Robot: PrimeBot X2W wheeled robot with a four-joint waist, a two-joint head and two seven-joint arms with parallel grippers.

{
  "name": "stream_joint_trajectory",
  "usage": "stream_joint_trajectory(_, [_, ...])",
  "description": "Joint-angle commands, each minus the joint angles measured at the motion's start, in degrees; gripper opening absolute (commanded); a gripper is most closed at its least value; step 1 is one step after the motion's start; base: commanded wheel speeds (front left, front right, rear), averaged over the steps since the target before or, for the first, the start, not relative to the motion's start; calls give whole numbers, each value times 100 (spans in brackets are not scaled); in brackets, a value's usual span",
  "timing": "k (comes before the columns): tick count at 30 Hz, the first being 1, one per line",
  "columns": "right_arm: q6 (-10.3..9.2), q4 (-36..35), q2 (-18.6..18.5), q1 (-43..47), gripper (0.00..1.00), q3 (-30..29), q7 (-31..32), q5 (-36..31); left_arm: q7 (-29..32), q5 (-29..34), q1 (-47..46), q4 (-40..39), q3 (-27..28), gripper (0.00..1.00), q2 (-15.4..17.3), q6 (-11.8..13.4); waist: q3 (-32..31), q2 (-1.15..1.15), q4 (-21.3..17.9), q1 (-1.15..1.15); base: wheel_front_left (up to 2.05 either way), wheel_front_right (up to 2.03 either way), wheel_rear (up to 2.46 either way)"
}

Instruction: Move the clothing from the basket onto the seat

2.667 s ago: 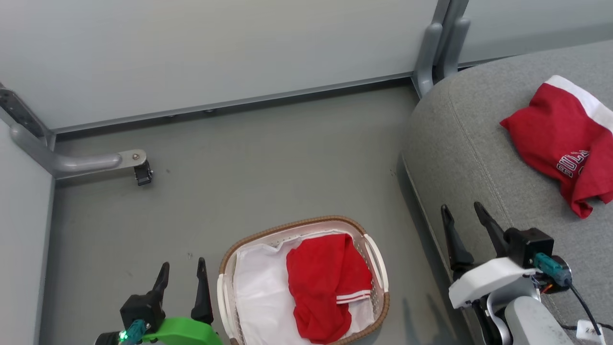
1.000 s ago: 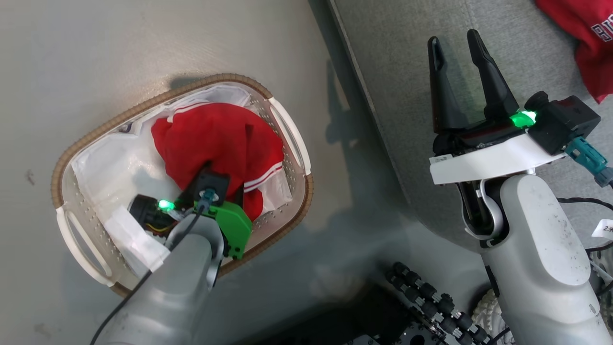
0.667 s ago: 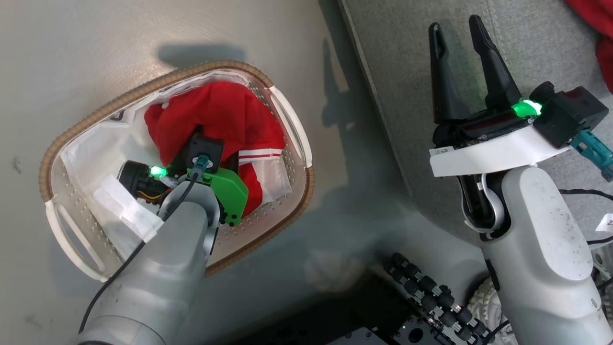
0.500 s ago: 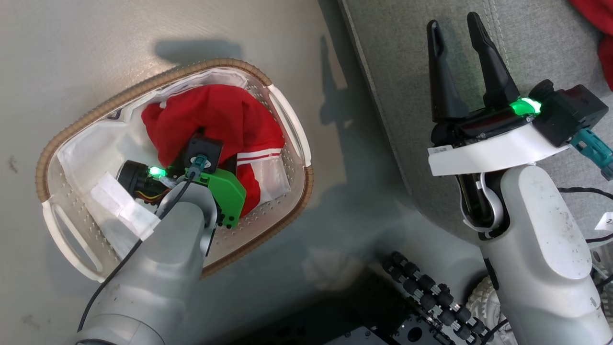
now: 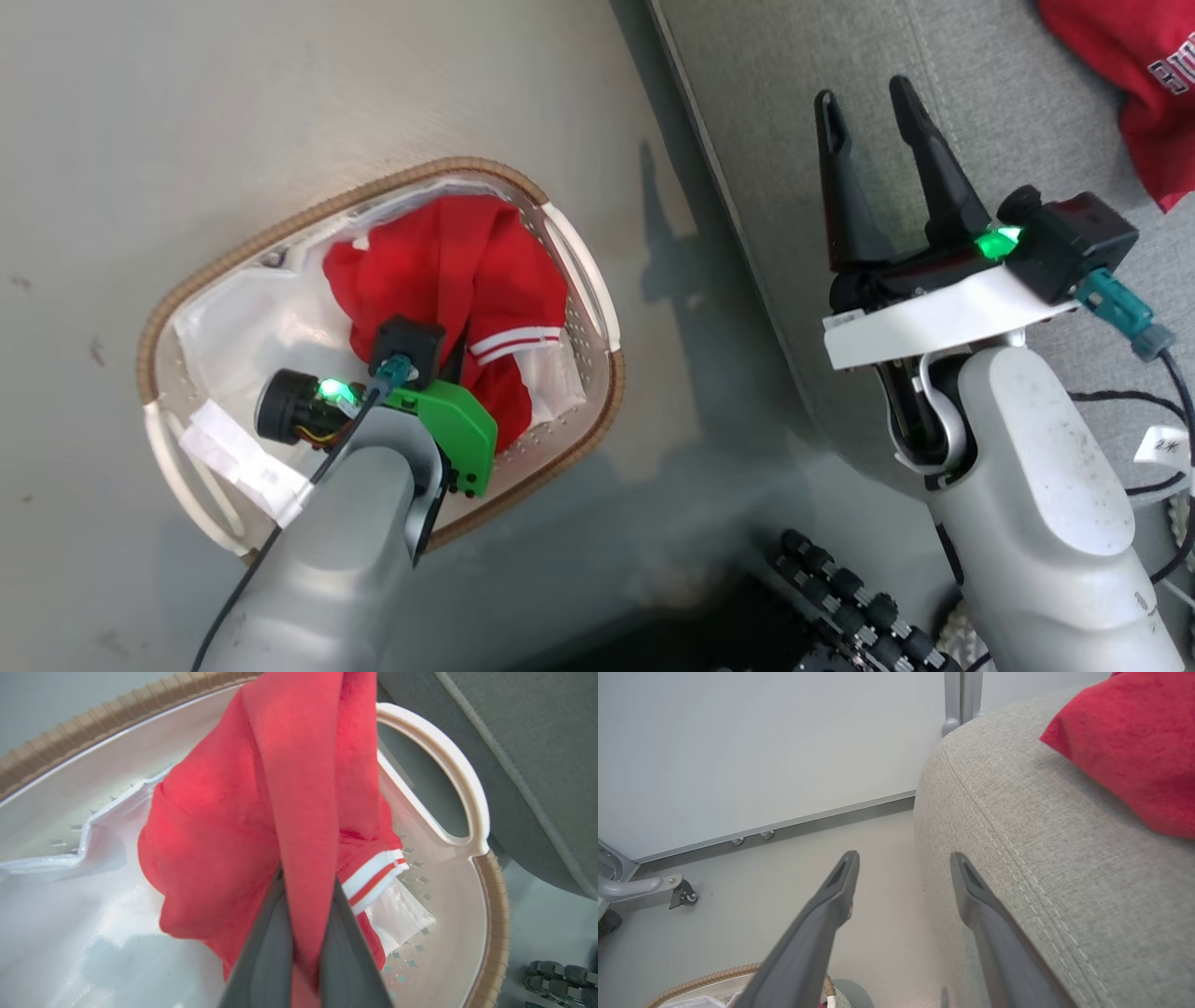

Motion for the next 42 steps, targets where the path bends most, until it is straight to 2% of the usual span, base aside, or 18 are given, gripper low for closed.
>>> stream_joint_trajectory(1, [-8, 49, -20, 98, 100, 8, -24, -97, 7, -26, 190, -132, 43, 0, 29, -46, -447, 0, 278, 0, 0, 0, 0])
stream_joint_trajectory(6, [-8, 188, -21, 317, 100, 14, -24, -288, 6, -57, 628, -650, 161, 0, 27, -112, -969, 0, 563, 0, 0, 0, 0])
stream_joint_trajectory(8, [-8, 260, -23, 430, 100, 33, -24, -324, 6, -41, 799, -859, 223, 0, 26, -45, -1192, 0, 672, 0, 0, 0, 0])
stream_joint_trajectory(21, [-8, 701, -79, 1447, 100, -30, -24, -540, 2, -114, 2024, -2288, 545, 0, 24, -56, -2720, 0, 1329, 0, 0, 0, 0])
stream_joint_trajectory(32, [-8, 941, -74, 2070, 100, 51, -24, -627, 2, -50, 2250, -3560, 878, 0, 26, -162, -3501, 0, 1628, 0, 0, 0, 0])
stream_joint_trajectory(42, [-8, 1089, -48, 2468, 100, 151, -24, -630, 2, -216, 2134, -4625, 817, 0, 26, -160, -4030, 0, 1747, 0, 0, 0, 0])
